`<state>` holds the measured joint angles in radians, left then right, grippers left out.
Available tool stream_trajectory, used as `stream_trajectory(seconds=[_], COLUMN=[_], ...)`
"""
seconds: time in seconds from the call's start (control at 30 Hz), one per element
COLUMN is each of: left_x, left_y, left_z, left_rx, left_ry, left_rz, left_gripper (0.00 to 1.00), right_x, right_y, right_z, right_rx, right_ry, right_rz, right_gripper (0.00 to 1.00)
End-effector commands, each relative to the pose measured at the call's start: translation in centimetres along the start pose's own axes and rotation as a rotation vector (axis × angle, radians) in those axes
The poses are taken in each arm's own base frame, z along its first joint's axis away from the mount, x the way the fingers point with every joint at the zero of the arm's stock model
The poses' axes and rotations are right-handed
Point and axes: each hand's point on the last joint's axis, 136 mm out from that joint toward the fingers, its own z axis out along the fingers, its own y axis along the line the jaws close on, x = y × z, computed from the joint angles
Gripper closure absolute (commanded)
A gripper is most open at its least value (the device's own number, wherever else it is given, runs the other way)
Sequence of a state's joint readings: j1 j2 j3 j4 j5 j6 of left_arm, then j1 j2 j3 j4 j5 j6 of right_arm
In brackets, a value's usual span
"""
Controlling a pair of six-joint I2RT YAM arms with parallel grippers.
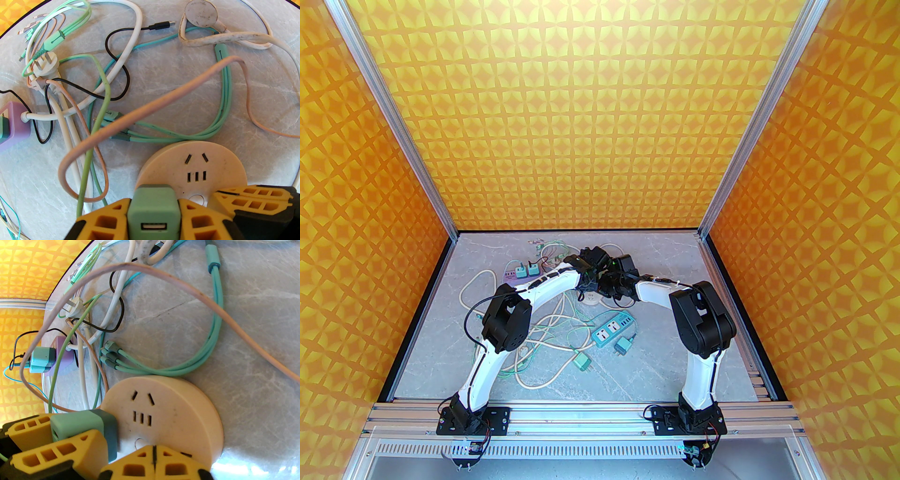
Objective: Pull the plug off the socket
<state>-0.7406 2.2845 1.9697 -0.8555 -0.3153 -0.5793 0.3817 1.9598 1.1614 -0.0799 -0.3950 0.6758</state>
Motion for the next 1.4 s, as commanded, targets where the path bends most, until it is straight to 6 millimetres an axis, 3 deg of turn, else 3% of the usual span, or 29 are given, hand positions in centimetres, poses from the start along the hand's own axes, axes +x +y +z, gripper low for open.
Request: stream_trajectory(seconds=[0.0, 0.23, 0.63, 0.77, 1.1, 1.37], left_x=[-0.2, -1.2, 0.1, 0.0, -1.4, -0.7], left_y=[-0.5, 0.5, -3.2, -2.9, 1.3, -0.8], left_z=[-2.3, -2.8, -2.4, -2.5, -2.7, -2.2], left_rx=[0.084, 0.153, 0.026, 0.020, 0.153, 0.126], left_ry=[-0.005, -0.005, -0.025, -0.031, 0.003, 0.019], left_rz=[-0.025, -0.104, 0.118, 0.117, -0.119, -0.022], left_gripper=[0.96, 0.96, 0.96, 0.96, 0.96, 0.97], right_x=[5.6, 5.5, 5.7, 5.8, 5.9, 5.8], right_y=[-6.9, -6.9, -6.8, -6.8, -6.9, -6.9], right_z=[2.1, 2.0, 2.2, 2.3, 2.2, 2.3], right_rx=[0.234, 0.235, 0.236, 0.236, 0.238, 0.240], right_ry=[0.150, 0.146, 0.152, 0.152, 0.155, 0.158], right_rz=[0.097, 0.094, 0.095, 0.094, 0.090, 0.091], right_gripper=[1.00, 1.00, 1.00, 1.00, 1.00, 1.00])
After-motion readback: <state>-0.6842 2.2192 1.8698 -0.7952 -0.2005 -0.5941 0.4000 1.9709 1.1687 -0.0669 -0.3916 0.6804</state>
